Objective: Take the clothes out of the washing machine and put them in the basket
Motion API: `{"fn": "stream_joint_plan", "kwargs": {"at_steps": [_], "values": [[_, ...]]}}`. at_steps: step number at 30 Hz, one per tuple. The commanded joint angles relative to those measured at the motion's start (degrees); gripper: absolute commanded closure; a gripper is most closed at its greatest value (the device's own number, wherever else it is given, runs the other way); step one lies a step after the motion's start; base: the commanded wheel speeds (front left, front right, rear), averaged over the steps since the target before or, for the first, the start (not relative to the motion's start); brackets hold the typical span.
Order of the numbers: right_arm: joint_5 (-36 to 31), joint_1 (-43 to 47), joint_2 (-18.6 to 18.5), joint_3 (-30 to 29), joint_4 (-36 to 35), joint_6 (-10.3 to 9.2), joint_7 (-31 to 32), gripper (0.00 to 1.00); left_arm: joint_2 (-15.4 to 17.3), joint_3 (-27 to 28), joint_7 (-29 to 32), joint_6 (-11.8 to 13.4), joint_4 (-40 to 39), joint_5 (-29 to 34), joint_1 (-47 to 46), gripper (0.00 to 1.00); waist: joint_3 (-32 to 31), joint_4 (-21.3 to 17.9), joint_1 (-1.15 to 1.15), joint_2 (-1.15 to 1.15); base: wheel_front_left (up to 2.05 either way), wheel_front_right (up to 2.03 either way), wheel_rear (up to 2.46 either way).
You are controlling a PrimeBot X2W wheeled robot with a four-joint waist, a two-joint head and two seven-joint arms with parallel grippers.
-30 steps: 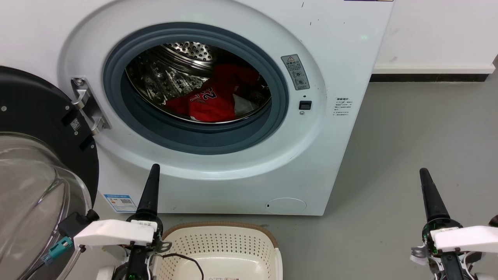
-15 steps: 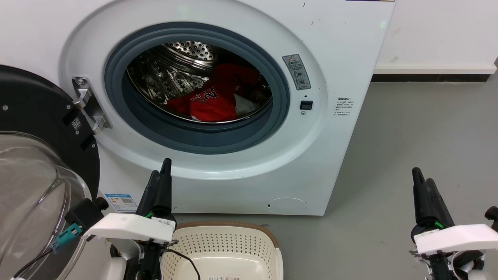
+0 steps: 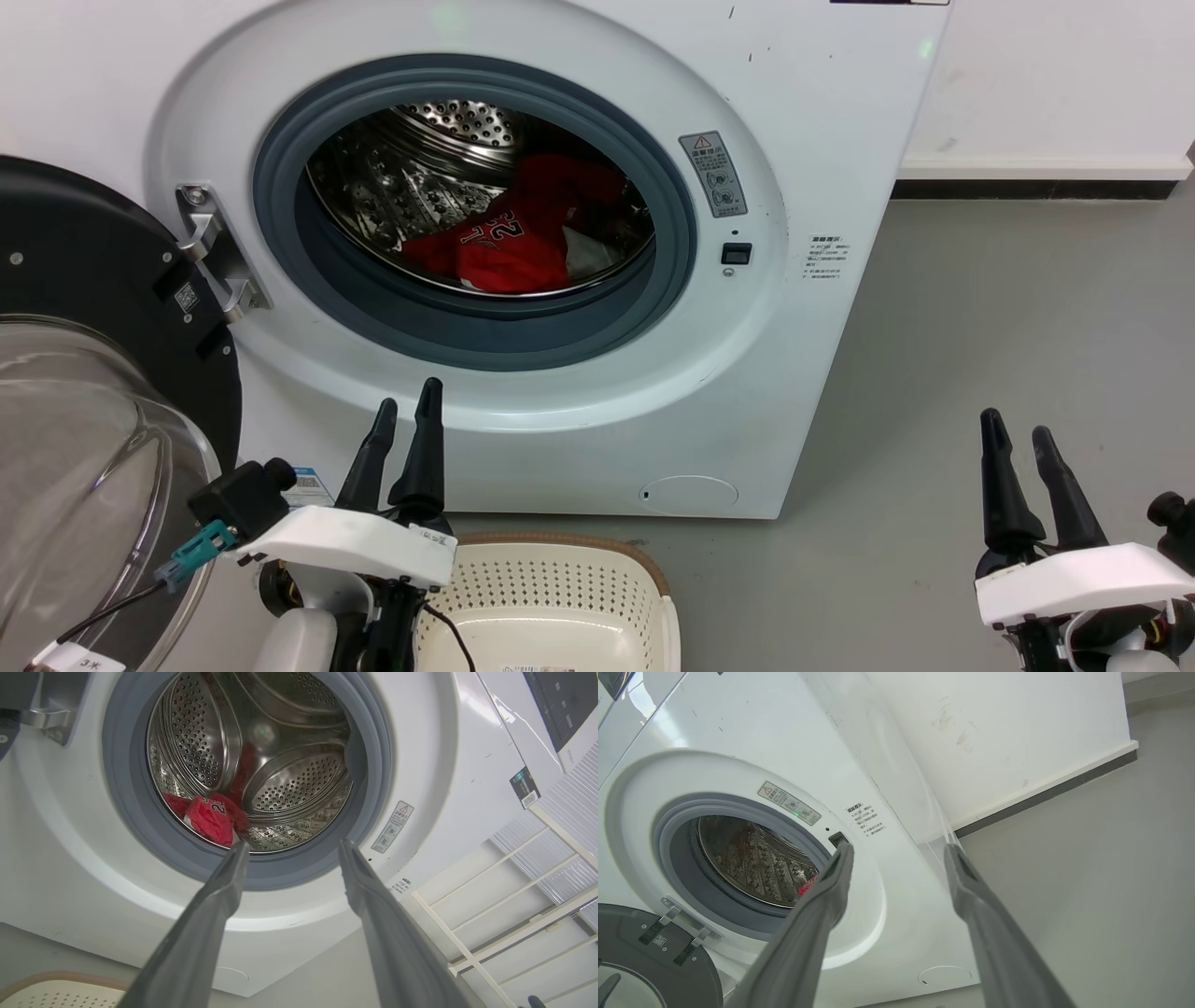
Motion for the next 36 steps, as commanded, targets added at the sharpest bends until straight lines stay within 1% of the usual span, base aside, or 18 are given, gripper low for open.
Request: {"fn": "stream_joint_plan", "kwargs": {"at_steps": [1, 17, 36], "values": [[-1.8, 0.0, -0.1, 0.1, -0.9, 0.00, -0.5, 0.00, 0.1, -0.3, -0.6, 0.1, -0.4, 1.7, -1.5, 0.00, 0.0, 0.0, 0.00, 0.00, 0.00, 0.00, 0.00], [-14.3, 0.6, -0.1, 0.3, 0.1, 0.00, -2.4, 0.00, 0.2, -2.3, -3.1, 1.0, 1.0, 13.6, -2.4, 0.00, 0.1, 0.3, 0.00, 0.00, 0.00, 0.00, 0.00], [-25.2, 1.0, -0.1, 0.1, 0.0, 0.00, -3.7, 0.00, 0.2, -4.2, -5.6, 1.9, 2.9, 24.7, -3.5, 0.00, 0.2, 0.6, 0.00, 0.00, 0.00, 0.00, 0.00]]}}
